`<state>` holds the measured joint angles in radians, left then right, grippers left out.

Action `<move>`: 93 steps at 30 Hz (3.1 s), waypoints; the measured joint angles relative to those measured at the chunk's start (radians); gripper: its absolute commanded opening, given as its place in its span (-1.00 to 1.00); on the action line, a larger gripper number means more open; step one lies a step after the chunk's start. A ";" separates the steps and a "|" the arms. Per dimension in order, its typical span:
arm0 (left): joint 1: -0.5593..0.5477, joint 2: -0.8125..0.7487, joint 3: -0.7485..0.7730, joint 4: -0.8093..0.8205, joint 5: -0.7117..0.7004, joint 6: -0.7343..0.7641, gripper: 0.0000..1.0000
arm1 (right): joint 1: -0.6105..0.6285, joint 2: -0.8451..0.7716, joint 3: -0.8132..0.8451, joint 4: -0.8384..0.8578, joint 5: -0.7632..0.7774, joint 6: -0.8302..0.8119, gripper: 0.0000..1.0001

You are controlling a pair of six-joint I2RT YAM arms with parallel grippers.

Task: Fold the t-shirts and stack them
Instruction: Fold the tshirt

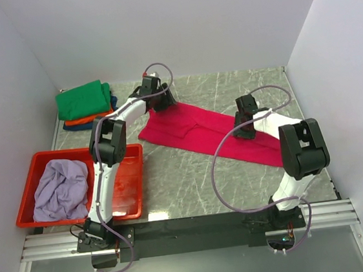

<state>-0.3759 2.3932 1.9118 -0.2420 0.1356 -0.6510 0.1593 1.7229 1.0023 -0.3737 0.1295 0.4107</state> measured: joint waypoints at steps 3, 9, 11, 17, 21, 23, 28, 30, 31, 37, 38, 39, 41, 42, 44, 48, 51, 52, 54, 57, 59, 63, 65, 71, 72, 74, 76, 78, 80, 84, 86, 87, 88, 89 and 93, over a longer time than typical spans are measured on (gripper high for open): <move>0.010 0.021 0.036 -0.009 0.014 0.004 0.30 | 0.023 -0.002 0.001 -0.016 0.008 -0.004 0.11; 0.023 0.017 0.049 -0.016 -0.004 0.040 0.40 | 0.062 -0.046 -0.023 -0.069 0.009 -0.001 0.11; 0.024 -0.023 0.000 -0.010 -0.025 0.055 0.44 | 0.071 -0.082 -0.036 -0.103 0.017 0.008 0.12; 0.028 -0.255 -0.178 -0.010 -0.042 0.064 0.46 | 0.068 -0.130 0.008 -0.170 0.082 0.019 0.12; 0.016 -0.365 -0.276 0.055 -0.026 0.063 0.46 | 0.050 -0.096 0.047 -0.177 0.122 0.018 0.13; 0.006 -0.379 -0.336 0.085 -0.006 0.058 0.45 | 0.031 -0.063 0.059 -0.178 0.135 0.017 0.13; -0.019 -0.311 -0.443 0.101 0.058 0.037 0.45 | -0.003 0.010 0.067 -0.180 0.144 0.014 0.10; -0.023 -0.268 -0.437 0.115 0.098 0.029 0.45 | -0.003 0.032 0.068 -0.181 0.144 0.014 0.09; -0.023 -0.266 -0.422 0.115 0.105 0.029 0.45 | -0.002 0.033 0.073 -0.183 0.144 0.010 0.09; -0.015 -0.167 -0.284 0.086 0.129 0.030 0.46 | 0.007 0.033 0.074 -0.185 0.140 -0.001 0.09; -0.014 -0.151 -0.258 0.077 0.129 0.031 0.45 | 0.009 0.034 0.074 -0.187 0.138 -0.004 0.08; -0.012 -0.135 -0.232 0.070 0.129 0.031 0.45 | 0.013 0.034 0.074 -0.188 0.136 -0.008 0.08; -0.008 -0.105 -0.182 0.055 0.128 0.034 0.45 | 0.024 0.034 0.073 -0.189 0.132 -0.009 0.08; -0.005 -0.091 -0.159 0.042 0.127 0.034 0.45 | 0.033 0.034 0.071 -0.189 0.132 -0.011 0.08; -0.002 -0.070 -0.119 0.027 0.122 0.037 0.46 | 0.054 0.033 0.070 -0.190 0.126 -0.012 0.08; 0.007 -0.015 -0.017 -0.028 0.107 0.045 0.46 | 0.116 0.019 0.055 -0.191 0.100 -0.012 0.08; 0.013 0.029 0.066 -0.058 0.099 0.049 0.45 | 0.170 0.000 0.035 -0.193 0.061 -0.011 0.08; 0.014 0.042 0.091 -0.071 0.097 0.051 0.45 | 0.190 -0.007 0.027 -0.193 0.046 -0.009 0.08; 0.015 0.069 0.134 -0.080 0.094 0.056 0.45 | 0.227 -0.023 0.008 -0.189 0.005 -0.006 0.08; 0.016 0.100 0.183 -0.078 0.095 0.056 0.45 | 0.276 -0.036 -0.011 -0.177 -0.047 0.001 0.08; 0.016 0.120 0.211 -0.074 0.096 0.056 0.45 | 0.312 -0.038 -0.015 -0.165 -0.075 0.008 0.08; 0.014 0.157 0.262 -0.048 0.103 0.056 0.45 | 0.402 -0.038 -0.016 -0.137 -0.120 0.038 0.08; 0.012 0.158 0.263 -0.038 0.103 0.056 0.45 | 0.443 -0.038 -0.016 -0.126 -0.136 0.056 0.08; 0.000 0.141 0.236 0.001 0.077 0.056 0.47 | 0.511 -0.108 -0.016 -0.175 -0.118 0.118 0.10; -0.003 0.117 0.195 0.019 0.068 0.056 0.47 | 0.512 -0.148 -0.017 -0.192 -0.095 0.127 0.10; -0.007 0.043 0.090 0.038 0.048 0.056 0.48 | 0.510 -0.244 -0.018 -0.222 -0.043 0.146 0.11; -0.009 -0.051 -0.023 0.051 0.032 0.056 0.49 | 0.510 -0.328 -0.027 -0.235 0.004 0.161 0.11; -0.011 -0.145 -0.100 0.053 0.020 0.056 0.50 | 0.510 -0.394 -0.055 -0.244 0.040 0.179 0.11; -0.012 -0.206 -0.126 0.051 0.016 0.063 0.49 | 0.510 -0.423 -0.098 -0.247 0.055 0.193 0.11; -0.014 -0.257 -0.162 0.059 0.016 0.087 0.48 | 0.510 -0.426 -0.227 -0.253 0.060 0.222 0.11; -0.014 -0.250 -0.193 0.060 0.018 0.090 0.47 | 0.510 -0.426 -0.269 -0.266 0.056 0.235 0.11; -0.015 -0.235 -0.205 0.055 0.025 0.090 0.47 | 0.511 -0.428 -0.285 -0.266 0.054 0.241 0.11; -0.016 -0.214 -0.208 0.047 0.029 0.091 0.46 | 0.513 -0.430 -0.296 -0.266 0.051 0.249 0.11; -0.018 -0.183 -0.208 0.034 0.031 0.093 0.46 | 0.516 -0.431 -0.306 -0.266 0.049 0.256 0.11; -0.029 -0.122 -0.183 0.036 0.038 0.106 0.46 | 0.546 -0.436 -0.344 -0.245 0.034 0.283 0.11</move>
<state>-0.4046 2.2715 1.7287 -0.2062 0.1738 -0.5446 0.7052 1.2873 0.6582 -0.6186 0.1638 0.6937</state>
